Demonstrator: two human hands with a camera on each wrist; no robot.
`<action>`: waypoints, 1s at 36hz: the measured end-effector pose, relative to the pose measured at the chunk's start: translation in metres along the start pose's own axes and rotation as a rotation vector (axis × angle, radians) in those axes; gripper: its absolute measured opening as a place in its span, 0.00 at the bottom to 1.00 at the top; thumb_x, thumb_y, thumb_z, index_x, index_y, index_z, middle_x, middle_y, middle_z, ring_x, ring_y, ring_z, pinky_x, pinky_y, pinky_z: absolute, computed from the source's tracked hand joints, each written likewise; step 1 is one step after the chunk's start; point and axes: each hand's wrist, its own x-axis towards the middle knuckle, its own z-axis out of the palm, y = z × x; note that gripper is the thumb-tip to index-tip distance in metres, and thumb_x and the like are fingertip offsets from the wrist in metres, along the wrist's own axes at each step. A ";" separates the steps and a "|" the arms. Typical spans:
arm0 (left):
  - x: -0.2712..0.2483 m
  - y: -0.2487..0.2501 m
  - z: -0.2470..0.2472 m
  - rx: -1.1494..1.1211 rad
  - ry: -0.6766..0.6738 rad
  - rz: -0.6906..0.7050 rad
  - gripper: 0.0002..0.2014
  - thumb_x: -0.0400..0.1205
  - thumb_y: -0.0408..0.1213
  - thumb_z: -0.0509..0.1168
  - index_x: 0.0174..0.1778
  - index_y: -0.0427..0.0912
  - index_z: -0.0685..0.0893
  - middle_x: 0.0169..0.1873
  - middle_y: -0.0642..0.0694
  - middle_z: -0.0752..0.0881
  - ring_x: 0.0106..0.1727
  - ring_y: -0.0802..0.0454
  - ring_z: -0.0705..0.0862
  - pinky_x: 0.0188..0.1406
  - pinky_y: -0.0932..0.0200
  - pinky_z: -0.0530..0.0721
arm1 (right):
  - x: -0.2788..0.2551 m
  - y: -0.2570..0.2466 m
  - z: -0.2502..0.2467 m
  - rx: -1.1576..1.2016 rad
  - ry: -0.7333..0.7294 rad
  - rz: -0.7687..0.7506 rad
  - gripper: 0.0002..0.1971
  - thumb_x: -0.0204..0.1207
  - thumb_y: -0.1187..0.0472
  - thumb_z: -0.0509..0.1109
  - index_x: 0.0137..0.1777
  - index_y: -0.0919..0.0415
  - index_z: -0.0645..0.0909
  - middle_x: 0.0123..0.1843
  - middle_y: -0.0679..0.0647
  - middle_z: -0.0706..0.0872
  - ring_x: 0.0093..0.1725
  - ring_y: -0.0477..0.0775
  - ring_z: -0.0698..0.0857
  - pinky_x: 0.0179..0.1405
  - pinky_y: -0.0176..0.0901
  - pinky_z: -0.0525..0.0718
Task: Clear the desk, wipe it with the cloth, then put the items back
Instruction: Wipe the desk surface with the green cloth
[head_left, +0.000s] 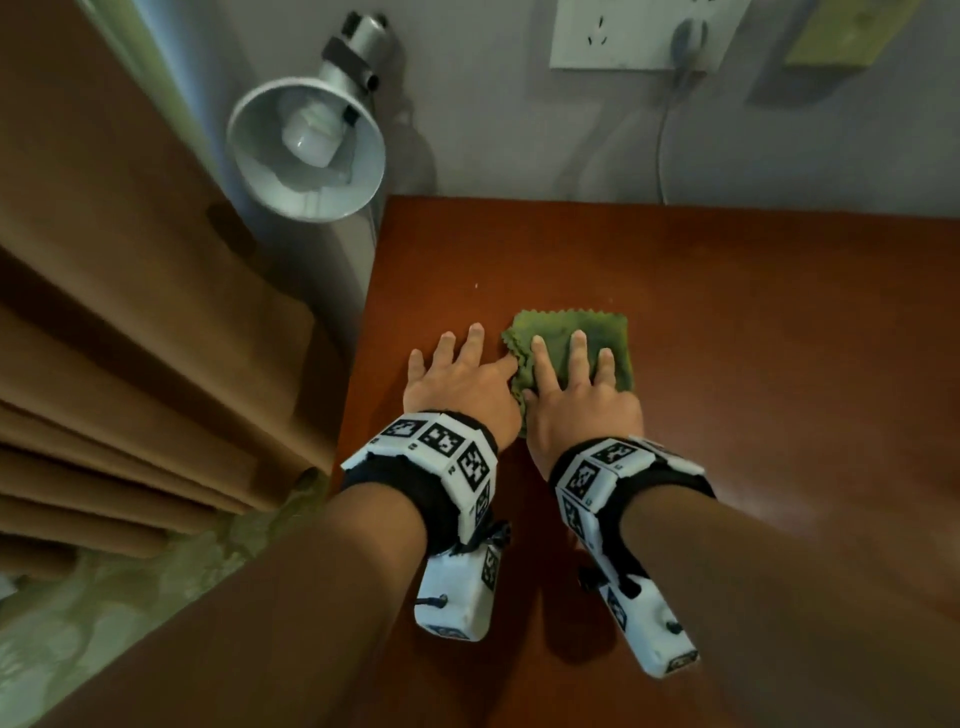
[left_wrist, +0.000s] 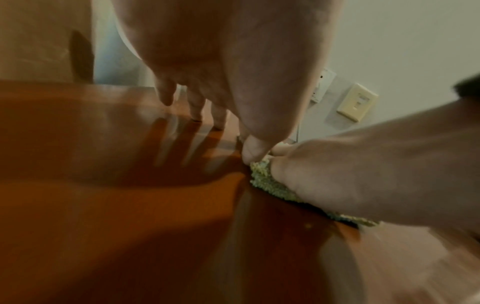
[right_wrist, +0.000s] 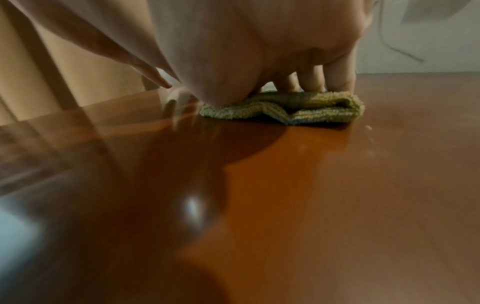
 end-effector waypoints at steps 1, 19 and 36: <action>0.014 0.001 -0.007 -0.002 -0.001 -0.002 0.25 0.85 0.50 0.52 0.80 0.65 0.62 0.85 0.50 0.45 0.84 0.41 0.46 0.80 0.33 0.48 | 0.014 0.001 -0.007 0.000 0.003 -0.005 0.30 0.86 0.43 0.41 0.82 0.42 0.28 0.85 0.54 0.32 0.84 0.65 0.41 0.73 0.66 0.69; 0.131 0.005 -0.070 -0.052 -0.033 -0.058 0.26 0.87 0.47 0.52 0.82 0.60 0.59 0.86 0.51 0.45 0.85 0.44 0.46 0.81 0.35 0.50 | 0.145 0.007 -0.075 -0.007 0.015 -0.078 0.31 0.87 0.44 0.44 0.83 0.43 0.29 0.85 0.55 0.31 0.84 0.66 0.38 0.75 0.68 0.63; 0.024 -0.071 -0.057 -0.096 -0.080 -0.177 0.38 0.82 0.44 0.66 0.84 0.41 0.55 0.85 0.47 0.50 0.83 0.45 0.55 0.78 0.44 0.63 | 0.027 -0.079 -0.031 -0.009 -0.096 -0.176 0.34 0.86 0.46 0.46 0.82 0.44 0.27 0.84 0.55 0.27 0.83 0.65 0.34 0.77 0.70 0.56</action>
